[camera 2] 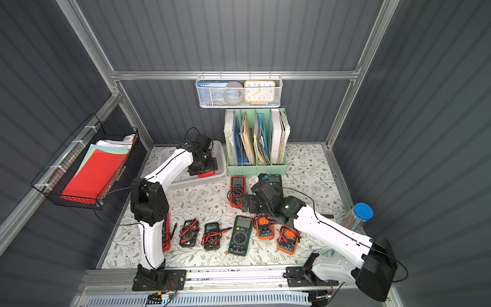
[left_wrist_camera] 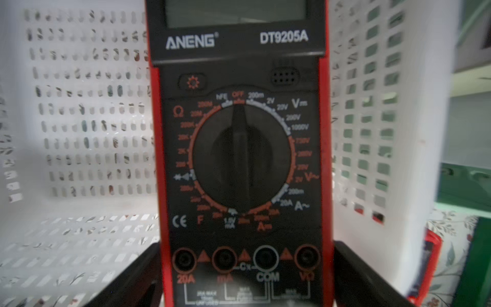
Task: Put the multimeter into the basket
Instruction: Place the multimeter in the basket.
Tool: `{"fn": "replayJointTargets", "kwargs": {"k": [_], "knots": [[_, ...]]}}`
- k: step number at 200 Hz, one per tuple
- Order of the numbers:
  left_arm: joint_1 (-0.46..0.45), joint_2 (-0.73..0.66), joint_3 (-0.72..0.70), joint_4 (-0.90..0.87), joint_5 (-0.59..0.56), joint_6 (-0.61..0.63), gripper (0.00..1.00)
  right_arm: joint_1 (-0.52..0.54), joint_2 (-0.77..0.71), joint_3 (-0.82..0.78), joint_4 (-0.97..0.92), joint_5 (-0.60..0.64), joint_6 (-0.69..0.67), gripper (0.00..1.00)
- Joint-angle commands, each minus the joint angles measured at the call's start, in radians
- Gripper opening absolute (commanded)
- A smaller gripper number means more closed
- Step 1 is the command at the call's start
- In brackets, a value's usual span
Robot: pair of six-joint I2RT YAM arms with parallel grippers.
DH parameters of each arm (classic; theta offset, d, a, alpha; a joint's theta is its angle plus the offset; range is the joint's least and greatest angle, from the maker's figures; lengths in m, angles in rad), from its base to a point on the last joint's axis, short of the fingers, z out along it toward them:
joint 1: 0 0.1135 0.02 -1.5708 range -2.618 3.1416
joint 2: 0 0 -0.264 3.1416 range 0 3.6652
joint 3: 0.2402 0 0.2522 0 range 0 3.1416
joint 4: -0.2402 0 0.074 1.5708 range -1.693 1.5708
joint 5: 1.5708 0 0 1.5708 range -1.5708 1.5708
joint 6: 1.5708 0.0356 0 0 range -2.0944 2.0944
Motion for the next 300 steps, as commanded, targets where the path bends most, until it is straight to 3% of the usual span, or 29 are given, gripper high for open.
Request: {"fn": "replayJointTargets", "kwargs": {"k": [1,58,116,134,147,167,207,221,300], "knots": [[-0.006,0.024,0.070,0.017,0.010,0.010,0.00,-0.001,0.036,0.038,0.013,-0.015,0.012,0.99],[-0.006,0.174,0.245,-0.065,0.000,0.050,0.01,0.000,0.038,0.029,0.016,-0.025,0.025,0.99],[-0.005,0.201,0.199,-0.047,0.006,0.055,0.05,-0.002,0.023,0.011,0.020,-0.013,0.027,0.99],[-0.005,0.208,0.199,-0.045,0.008,0.083,0.16,-0.002,0.023,0.009,0.020,-0.011,0.027,0.99],[-0.005,0.209,0.192,-0.044,0.012,0.092,0.36,-0.002,0.024,0.008,0.019,-0.008,0.027,0.99],[-0.005,0.210,0.192,-0.046,0.012,0.105,0.59,-0.002,0.024,0.010,0.019,-0.008,0.027,0.99],[-0.005,0.220,0.212,-0.053,0.022,0.131,0.83,-0.001,0.023,0.010,0.020,-0.010,0.030,0.99],[-0.005,0.221,0.221,-0.053,0.021,0.133,0.99,-0.002,0.023,0.010,0.020,-0.009,0.030,0.99],[-0.005,0.168,0.317,-0.089,0.020,0.145,0.99,-0.002,0.023,0.012,0.020,-0.006,0.030,0.99]]}}
